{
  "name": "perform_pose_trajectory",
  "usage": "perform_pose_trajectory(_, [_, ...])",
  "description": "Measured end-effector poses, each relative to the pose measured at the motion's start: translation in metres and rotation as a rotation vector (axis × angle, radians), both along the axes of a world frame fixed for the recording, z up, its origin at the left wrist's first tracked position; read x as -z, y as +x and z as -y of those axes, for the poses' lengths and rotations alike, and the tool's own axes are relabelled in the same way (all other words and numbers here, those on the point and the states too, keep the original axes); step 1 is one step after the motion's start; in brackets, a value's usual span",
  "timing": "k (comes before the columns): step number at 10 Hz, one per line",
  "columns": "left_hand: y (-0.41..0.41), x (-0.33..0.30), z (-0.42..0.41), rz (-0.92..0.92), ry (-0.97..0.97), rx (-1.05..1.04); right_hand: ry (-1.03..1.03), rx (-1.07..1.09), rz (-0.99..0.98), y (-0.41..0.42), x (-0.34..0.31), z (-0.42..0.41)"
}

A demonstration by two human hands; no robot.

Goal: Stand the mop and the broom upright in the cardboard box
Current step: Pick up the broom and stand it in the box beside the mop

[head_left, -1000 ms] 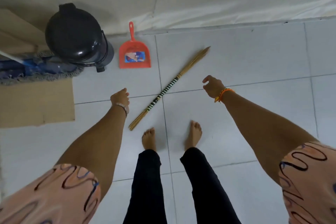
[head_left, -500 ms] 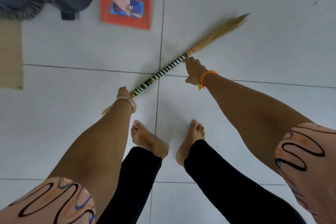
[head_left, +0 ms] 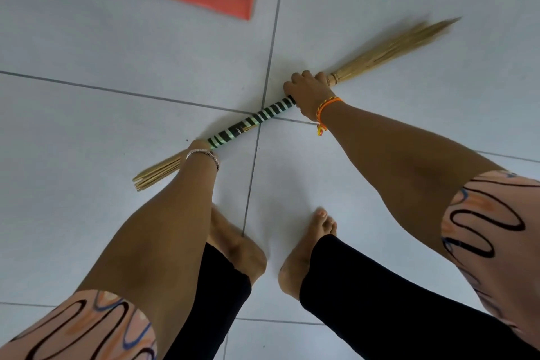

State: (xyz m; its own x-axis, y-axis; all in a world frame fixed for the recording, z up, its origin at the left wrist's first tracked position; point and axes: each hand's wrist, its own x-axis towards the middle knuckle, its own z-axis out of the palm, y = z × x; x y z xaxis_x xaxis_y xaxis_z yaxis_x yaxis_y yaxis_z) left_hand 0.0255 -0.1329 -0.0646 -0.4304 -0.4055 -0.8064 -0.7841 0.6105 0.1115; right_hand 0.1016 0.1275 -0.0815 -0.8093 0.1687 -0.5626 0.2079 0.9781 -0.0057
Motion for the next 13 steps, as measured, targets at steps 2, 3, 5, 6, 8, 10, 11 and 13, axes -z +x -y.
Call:
perform_pose_trajectory(2, [-0.022,-0.035,-0.025,-0.099,0.053,-0.26,0.018,-0.032,0.023,-0.002,-0.02,0.007])
perform_pose_trajectory(3, [-0.036,-0.063,-0.032,-0.285,0.148,-0.576,-0.031,0.028,0.043,-0.003,-0.043,0.009])
perform_pose_trajectory(5, [-0.078,-0.19,-0.063,-0.558,0.477,-0.965,-0.162,0.117,0.084,-0.006,-0.149,0.016])
perform_pose_trajectory(6, [-0.107,-0.302,-0.09,-0.688,0.63,-0.945,-0.225,0.264,0.054,-0.014,-0.241,0.013])
perform_pose_trajectory(8, [-0.119,-0.488,-0.119,-0.721,0.874,-0.635,-0.341,0.481,-0.065,-0.022,-0.387,0.022])
perform_pose_trajectory(10, [-0.146,-0.679,-0.107,-0.676,1.202,-0.079,-0.517,0.564,-0.281,-0.043,-0.531,0.064])
perform_pose_trajectory(11, [-0.163,-0.731,-0.097,-0.636,1.236,0.121,-0.607,0.616,-0.351,-0.064,-0.567,0.085])
perform_pose_trajectory(13, [-0.232,-0.826,-0.052,-0.747,1.179,0.329,-0.68,0.595,-0.491,-0.168,-0.64,0.162])
